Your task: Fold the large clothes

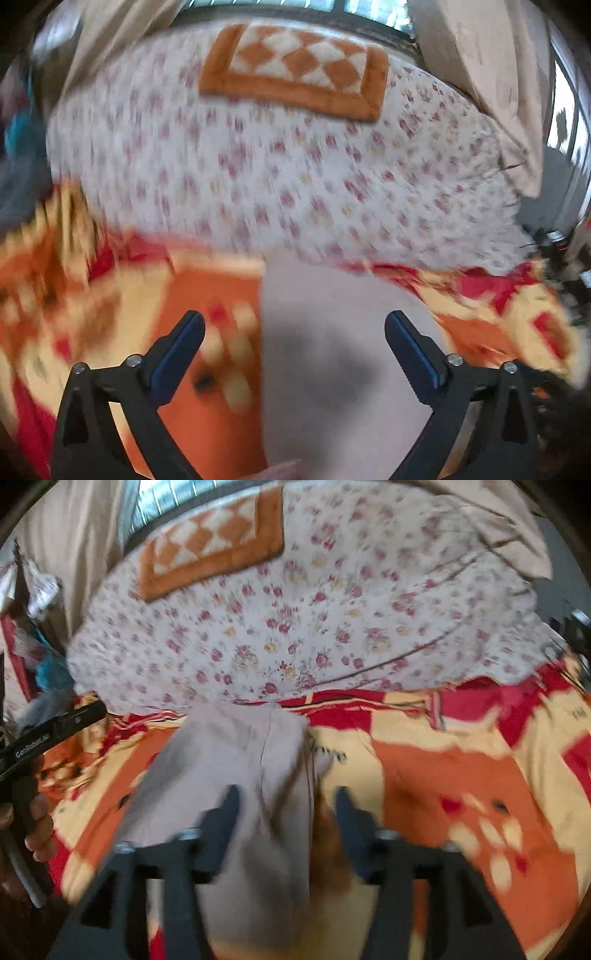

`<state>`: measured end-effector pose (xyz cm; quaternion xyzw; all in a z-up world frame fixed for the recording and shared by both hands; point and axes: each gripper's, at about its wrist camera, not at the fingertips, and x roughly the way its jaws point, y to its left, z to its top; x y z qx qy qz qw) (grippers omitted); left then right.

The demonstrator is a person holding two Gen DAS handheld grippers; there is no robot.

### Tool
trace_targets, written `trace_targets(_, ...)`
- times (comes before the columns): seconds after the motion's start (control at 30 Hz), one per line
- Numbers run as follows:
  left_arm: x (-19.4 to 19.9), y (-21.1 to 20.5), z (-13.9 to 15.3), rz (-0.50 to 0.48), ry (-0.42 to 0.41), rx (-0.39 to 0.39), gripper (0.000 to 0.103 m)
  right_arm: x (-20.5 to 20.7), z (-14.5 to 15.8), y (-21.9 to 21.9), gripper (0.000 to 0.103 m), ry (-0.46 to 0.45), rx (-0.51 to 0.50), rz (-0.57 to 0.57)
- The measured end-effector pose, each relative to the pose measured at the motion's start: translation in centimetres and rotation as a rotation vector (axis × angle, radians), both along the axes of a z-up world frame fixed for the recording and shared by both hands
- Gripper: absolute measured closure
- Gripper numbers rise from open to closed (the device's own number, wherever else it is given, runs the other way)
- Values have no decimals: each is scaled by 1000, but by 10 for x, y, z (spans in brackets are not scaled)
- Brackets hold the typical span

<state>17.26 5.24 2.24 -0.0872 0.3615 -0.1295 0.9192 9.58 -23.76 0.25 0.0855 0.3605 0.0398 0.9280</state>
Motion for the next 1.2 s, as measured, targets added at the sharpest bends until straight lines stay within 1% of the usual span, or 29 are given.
trace_targets(0.03, -9, -2, -7, -13, 51, -4, 13, -19, -2, 0, 41, 8, -18, 0)
trace_targets(0.1, -37, -13, -20, -10, 123, 35, 13, -44, -6, -1, 41, 26, -38, -12)
trace_targets(0.2, -76, -32, -25, -37, 147, 11, 13, -66, -7, -3, 41, 54, -10, -1)
trace_targets(0.27, -93, -46, -23, -37, 170, 42, 13, -78, 1, -5, 41, 42, -7, -4)
trace_targets(0.33, -108, -55, -16, -31, 157, 79, 13, -88, 7, -5, 41, 41, -19, -1)
trace_targets(0.37, -114, -57, -11, -34, 139, 92, 13, -91, 8, -4, 41, 47, -43, -1)
trace_targets(0.47, -122, -60, -4, -26, 129, 101, 13, -101, 8, -2, 41, 47, -112, -2)
trace_targets(0.53, -126, -59, 0, -19, 122, 89, 13, -106, 6, -11, 41, 31, -62, 2)
trace_targets(0.67, -130, -60, 3, -1, 122, 108, 13, -104, 4, -26, 41, 39, 14, -19)
trace_targets(0.8, -134, -63, 2, -4, 116, 135, 13, -102, 0, -27, 41, 52, 25, -32)
trace_targets(0.9, -135, -62, 2, 0, 106, 154, 13, -103, 1, -23, 41, 37, -14, -19)
trace_targets(1.03, -135, -57, 2, 14, 97, 148, 13, -108, 8, -11, 41, 9, -85, -20)
trace_targets(1.2, -136, -56, 0, 24, 91, 156, 13, -113, 18, 3, 41, 4, -135, -12)
